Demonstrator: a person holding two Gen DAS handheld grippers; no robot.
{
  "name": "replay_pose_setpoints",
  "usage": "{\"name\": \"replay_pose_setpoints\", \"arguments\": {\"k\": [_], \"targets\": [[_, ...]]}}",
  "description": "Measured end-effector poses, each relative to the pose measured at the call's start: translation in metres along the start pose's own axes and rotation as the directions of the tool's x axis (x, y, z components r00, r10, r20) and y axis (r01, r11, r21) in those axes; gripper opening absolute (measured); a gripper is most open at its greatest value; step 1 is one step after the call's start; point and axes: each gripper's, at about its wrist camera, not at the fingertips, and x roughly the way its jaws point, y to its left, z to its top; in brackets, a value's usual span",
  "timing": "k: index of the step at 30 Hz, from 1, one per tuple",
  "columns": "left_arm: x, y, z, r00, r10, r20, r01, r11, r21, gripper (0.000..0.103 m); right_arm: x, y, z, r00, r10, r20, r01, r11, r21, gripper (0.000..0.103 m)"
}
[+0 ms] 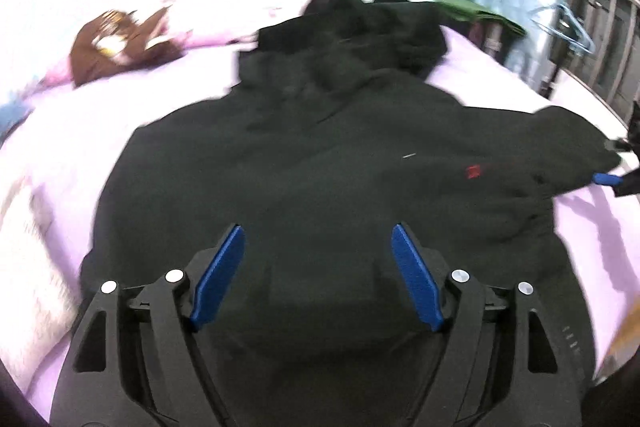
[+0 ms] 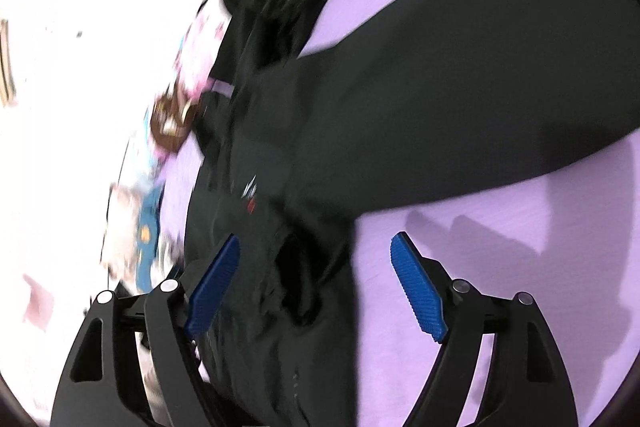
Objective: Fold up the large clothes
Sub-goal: 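Move the right gripper to the cuff of the other jacket sleeve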
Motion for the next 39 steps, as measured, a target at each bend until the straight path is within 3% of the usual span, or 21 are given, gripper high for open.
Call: {"name": "replay_pose_setpoints", "arguments": {"k": [3, 7, 13, 17, 21, 25, 29, 33, 39], "targets": [[0.009, -0.034, 0.016, 0.993, -0.113, -0.031, 0.112, 0.993, -0.035, 0.080, -0.039, -0.032, 0.011, 0.989, -0.014, 0.144, -0.001, 0.995, 0.098, 0.086], [0.033, -0.074, 0.034, 0.961, -0.263, -0.081, 0.252, 0.960, -0.123, 0.097, -0.068, -0.057, 0.021, 0.969, -0.024, 0.245, -0.015, 0.987, 0.160, 0.092], [0.078, -0.126, 0.058, 0.915, -0.382, -0.129, 0.347, 0.909, -0.230, 0.097, -0.107, -0.089, 0.033, 0.937, -0.054, 0.345, -0.027, 0.974, 0.226, 0.093], [0.102, -0.147, 0.073, 0.901, -0.409, -0.143, 0.362, 0.891, -0.273, 0.097, -0.137, -0.114, 0.038, 0.891, -0.118, 0.438, -0.015, 0.957, 0.289, 0.093], [0.125, -0.158, 0.087, 0.900, -0.409, -0.152, 0.357, 0.890, -0.284, 0.097, -0.171, -0.141, 0.040, 0.821, -0.161, 0.548, -0.052, 0.934, 0.353, 0.093], [0.149, -0.170, 0.094, 0.899, -0.392, -0.196, 0.326, 0.896, -0.301, 0.097, -0.205, -0.170, 0.034, 0.736, -0.226, 0.638, -0.093, 0.900, 0.425, 0.093], [0.166, -0.175, 0.093, 0.896, -0.375, -0.237, 0.297, 0.904, -0.308, 0.097, -0.218, -0.198, 0.032, 0.717, -0.289, 0.634, -0.093, 0.862, 0.498, 0.093], [0.177, -0.178, 0.092, 0.894, -0.367, -0.256, 0.282, 0.907, -0.314, 0.097, -0.208, -0.215, 0.040, 0.726, -0.256, 0.639, -0.167, 0.835, 0.525, 0.093], [0.184, -0.182, 0.088, 0.906, -0.324, -0.273, 0.248, 0.928, -0.278, 0.097, -0.200, -0.217, 0.056, 0.729, -0.223, 0.648, -0.177, 0.852, 0.493, 0.093]]}}
